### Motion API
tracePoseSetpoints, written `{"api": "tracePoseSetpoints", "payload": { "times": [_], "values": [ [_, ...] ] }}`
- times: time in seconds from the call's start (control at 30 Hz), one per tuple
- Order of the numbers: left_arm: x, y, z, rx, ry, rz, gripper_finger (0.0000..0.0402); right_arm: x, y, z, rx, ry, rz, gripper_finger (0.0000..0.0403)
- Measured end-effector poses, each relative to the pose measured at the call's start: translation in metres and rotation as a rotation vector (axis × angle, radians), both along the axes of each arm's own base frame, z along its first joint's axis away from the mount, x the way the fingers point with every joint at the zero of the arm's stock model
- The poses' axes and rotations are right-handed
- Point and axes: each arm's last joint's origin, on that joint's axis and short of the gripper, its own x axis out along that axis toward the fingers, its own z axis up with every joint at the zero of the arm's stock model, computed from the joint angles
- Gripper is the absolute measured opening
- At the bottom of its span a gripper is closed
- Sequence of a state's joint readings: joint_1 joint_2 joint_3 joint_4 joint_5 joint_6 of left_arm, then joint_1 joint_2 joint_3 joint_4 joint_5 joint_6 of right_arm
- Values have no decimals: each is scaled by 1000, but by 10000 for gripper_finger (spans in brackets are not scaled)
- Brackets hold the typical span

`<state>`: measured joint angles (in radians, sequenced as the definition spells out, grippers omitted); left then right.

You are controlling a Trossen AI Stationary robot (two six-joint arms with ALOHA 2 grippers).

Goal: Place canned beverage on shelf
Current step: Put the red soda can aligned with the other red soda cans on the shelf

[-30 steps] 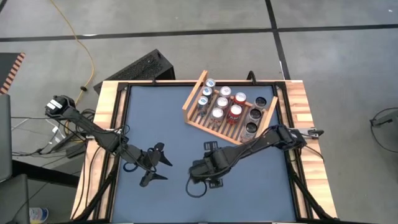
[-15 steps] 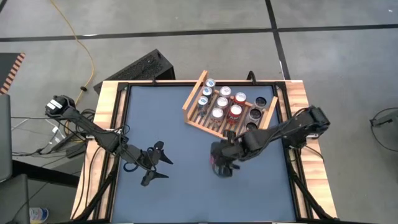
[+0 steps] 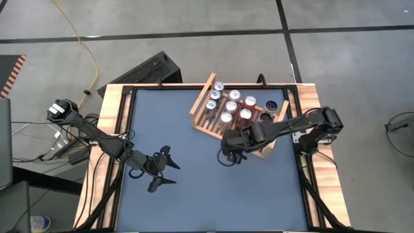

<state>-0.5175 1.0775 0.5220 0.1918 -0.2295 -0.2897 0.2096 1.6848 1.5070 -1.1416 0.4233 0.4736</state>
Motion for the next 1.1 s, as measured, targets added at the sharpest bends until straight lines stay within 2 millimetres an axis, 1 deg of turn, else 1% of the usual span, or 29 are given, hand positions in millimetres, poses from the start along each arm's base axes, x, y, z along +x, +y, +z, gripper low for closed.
{"api": "tracePoseSetpoints", "payload": {
  "times": [0.13, 0.23, 0.3, 0.4, 0.43, 0.5, 0.6, 0.7, 0.8, 0.97, 1.1],
  "values": [
    [0, 0, 0, -4, 2, -2, 275, -4, -9, 8, 6, -15, -14, 171],
    [0, 0, 0, -4, 2, -3, 275, -19, -18, 19, 9, -54, -26, 171],
    [0, 0, 0, -5, 2, -2, 275, -32, -23, 17, 22, -103, -49, 171],
    [0, 0, 0, -4, 2, -2, 275, -50, -29, 6, 44, -171, -69, 171],
    [0, 0, 0, -3, 2, -1, 275, -53, -31, 5, 60, -207, -73, 171],
    [0, 0, 0, 1, -1, 13, 275, -56, -37, 11, 94, -310, -82, 171],
    [0, 1, 0, 2, -3, 20, 275, -60, -43, 13, 109, -317, -102, 171],
    [0, 1, 0, 2, -4, 22, 275, -60, -45, 5, 119, -261, -101, 171],
    [0, 1, 0, 5, -6, 34, 275, -52, -48, 2, 117, -265, -109, 171],
    [0, 1, 0, 18, -9, 35, 275, -42, -49, -18, 106, -163, -110, 171],
    [0, 1, 0, 19, -9, 35, 275, -38, -52, -24, 95, -130, -128, 171]
  ]
}}
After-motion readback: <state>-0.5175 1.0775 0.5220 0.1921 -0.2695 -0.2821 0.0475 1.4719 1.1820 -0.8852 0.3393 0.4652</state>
